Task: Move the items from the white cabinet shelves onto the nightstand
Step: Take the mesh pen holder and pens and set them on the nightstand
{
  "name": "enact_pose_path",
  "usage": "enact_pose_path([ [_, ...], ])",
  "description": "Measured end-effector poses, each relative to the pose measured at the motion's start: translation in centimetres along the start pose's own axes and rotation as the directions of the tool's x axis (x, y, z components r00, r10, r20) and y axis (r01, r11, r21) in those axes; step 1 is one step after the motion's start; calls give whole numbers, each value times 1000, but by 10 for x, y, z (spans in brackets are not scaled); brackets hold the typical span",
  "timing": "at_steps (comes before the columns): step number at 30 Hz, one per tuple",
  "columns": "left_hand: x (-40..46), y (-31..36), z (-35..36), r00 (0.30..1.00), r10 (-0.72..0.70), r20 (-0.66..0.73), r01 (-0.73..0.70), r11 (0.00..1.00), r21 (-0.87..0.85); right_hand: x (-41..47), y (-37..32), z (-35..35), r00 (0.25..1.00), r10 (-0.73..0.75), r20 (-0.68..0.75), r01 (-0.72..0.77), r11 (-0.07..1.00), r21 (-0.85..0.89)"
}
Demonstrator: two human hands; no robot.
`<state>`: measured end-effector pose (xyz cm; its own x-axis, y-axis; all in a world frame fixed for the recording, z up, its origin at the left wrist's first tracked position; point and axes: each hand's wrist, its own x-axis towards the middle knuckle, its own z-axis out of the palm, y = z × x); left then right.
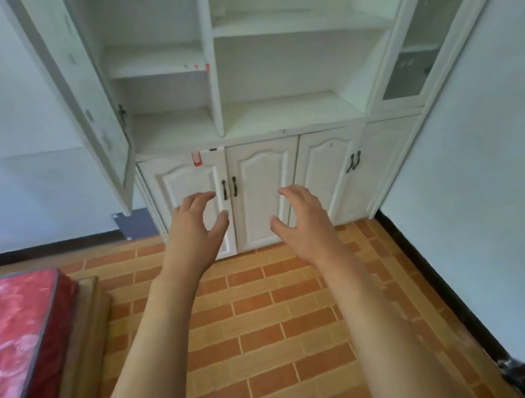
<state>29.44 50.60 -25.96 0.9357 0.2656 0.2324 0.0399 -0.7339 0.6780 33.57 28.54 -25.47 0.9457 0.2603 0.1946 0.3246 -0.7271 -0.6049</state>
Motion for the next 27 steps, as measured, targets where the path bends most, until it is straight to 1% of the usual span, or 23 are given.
enact_pose_path([
  [5,12,24,-4,991,-50,-126,54,998,34,43,3,-19,988,-151,23,150,988,42],
  [9,21,52,-3,976,-63,-209,83,993,87,70,11,-38,970,-240,44,237,969,66],
  [13,32,75,-9,967,-52,-250,82,990,112,98,11,-58,948,-317,33,312,944,102],
  [17,64,93,-26,956,18,-291,33,985,168,134,-2,-81,919,-392,-35,393,914,100],
  [20,97,107,-37,943,72,-325,-14,984,178,162,-15,-97,897,-435,-79,441,894,82],
  [27,200,115,-63,897,229,-378,-160,965,206,246,-39,-122,849,-495,-184,499,866,-28],
])
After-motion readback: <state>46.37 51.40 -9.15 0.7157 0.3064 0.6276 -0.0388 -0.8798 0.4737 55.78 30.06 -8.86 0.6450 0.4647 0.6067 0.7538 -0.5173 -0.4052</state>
